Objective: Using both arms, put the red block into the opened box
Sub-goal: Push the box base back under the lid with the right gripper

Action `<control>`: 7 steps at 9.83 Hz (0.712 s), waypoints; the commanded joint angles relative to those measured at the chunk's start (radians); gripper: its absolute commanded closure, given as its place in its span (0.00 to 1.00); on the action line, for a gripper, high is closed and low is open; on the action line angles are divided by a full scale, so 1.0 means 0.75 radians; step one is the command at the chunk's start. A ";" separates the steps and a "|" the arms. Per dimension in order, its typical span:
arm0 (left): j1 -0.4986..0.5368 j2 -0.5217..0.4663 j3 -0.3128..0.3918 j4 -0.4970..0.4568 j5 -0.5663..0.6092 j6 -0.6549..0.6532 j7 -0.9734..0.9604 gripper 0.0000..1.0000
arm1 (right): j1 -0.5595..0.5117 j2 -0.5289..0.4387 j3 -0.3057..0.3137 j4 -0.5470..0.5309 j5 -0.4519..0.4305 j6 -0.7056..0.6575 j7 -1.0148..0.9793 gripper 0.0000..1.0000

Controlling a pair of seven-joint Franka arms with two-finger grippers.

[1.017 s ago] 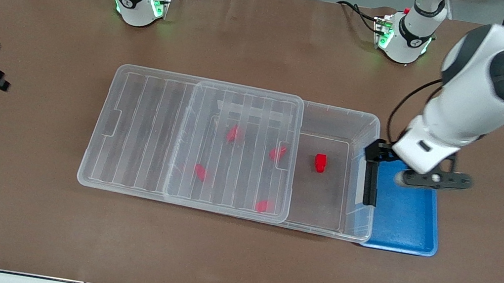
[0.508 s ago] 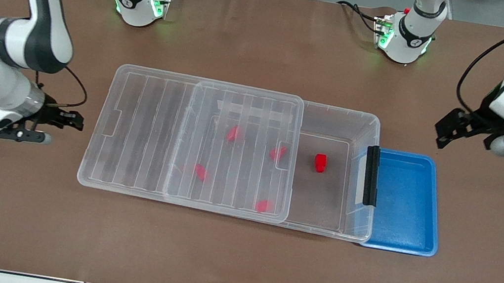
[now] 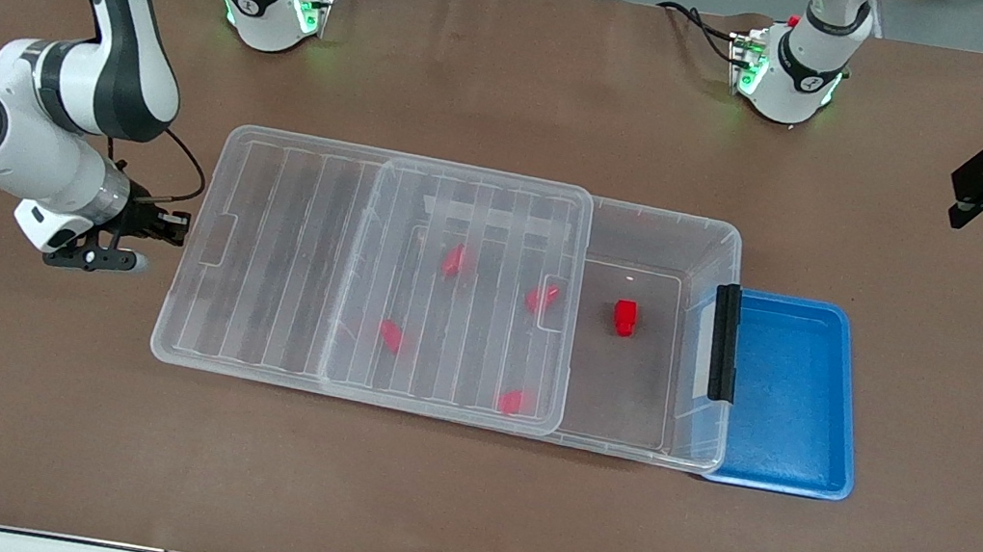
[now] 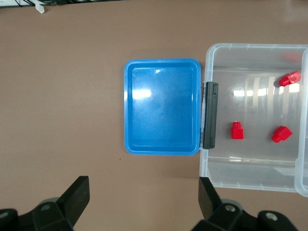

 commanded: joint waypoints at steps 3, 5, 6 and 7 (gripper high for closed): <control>-0.111 -0.059 0.108 -0.101 -0.035 -0.025 0.013 0.00 | -0.010 -0.040 0.144 -0.021 0.068 -0.004 0.139 1.00; -0.113 -0.049 0.108 -0.093 -0.039 -0.015 0.013 0.00 | -0.002 -0.036 0.226 0.036 0.068 -0.039 0.299 1.00; -0.113 -0.045 0.108 -0.093 -0.077 -0.015 0.013 0.00 | -0.002 -0.026 0.265 0.055 0.068 -0.043 0.370 1.00; -0.111 -0.047 0.108 -0.097 -0.088 -0.017 0.013 0.00 | -0.002 -0.007 0.309 0.077 0.068 -0.041 0.426 1.00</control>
